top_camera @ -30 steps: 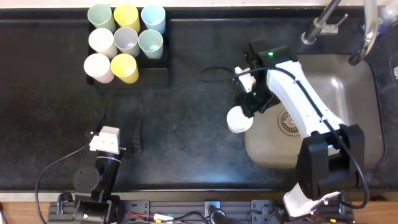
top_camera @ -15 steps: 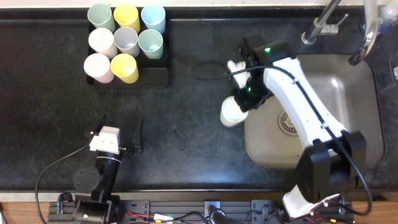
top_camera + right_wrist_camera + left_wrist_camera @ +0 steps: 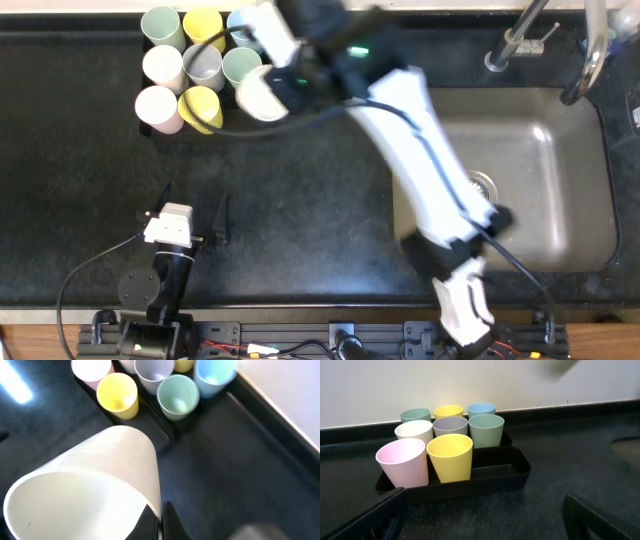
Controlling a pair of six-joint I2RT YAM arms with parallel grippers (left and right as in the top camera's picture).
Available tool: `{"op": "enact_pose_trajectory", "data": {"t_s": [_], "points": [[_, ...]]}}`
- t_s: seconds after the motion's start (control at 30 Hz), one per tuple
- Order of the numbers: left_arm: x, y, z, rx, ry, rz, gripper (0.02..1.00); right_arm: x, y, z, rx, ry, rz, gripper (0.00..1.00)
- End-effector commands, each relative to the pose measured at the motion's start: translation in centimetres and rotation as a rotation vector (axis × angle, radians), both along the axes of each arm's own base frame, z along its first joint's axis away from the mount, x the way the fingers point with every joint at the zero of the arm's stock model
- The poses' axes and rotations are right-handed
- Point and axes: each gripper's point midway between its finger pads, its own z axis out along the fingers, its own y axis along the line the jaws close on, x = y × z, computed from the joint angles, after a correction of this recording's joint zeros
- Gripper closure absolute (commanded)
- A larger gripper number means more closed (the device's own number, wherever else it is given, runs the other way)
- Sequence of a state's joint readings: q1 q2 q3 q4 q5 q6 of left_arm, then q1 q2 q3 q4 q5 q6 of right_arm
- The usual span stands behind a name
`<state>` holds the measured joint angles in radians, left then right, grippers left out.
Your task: Store Cups
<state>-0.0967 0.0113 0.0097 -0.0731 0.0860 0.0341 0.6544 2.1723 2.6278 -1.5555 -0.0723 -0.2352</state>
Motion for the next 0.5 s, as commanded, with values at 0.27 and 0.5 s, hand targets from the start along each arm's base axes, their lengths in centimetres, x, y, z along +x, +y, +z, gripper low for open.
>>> {"op": "enact_pose_trajectory", "data": {"t_s": [0.27, 0.5], "points": [[0.0, 0.1, 0.1, 0.017, -0.009, 0.000, 0.020, 3.0, 3.3, -6.4, -0.090, 0.005, -0.009, 0.958], [0.0, 0.1, 0.1, 0.017, -0.009, 0.000, 0.020, 4.6, 4.4, -8.9, -0.090, 0.007, -0.029, 0.961]]}}
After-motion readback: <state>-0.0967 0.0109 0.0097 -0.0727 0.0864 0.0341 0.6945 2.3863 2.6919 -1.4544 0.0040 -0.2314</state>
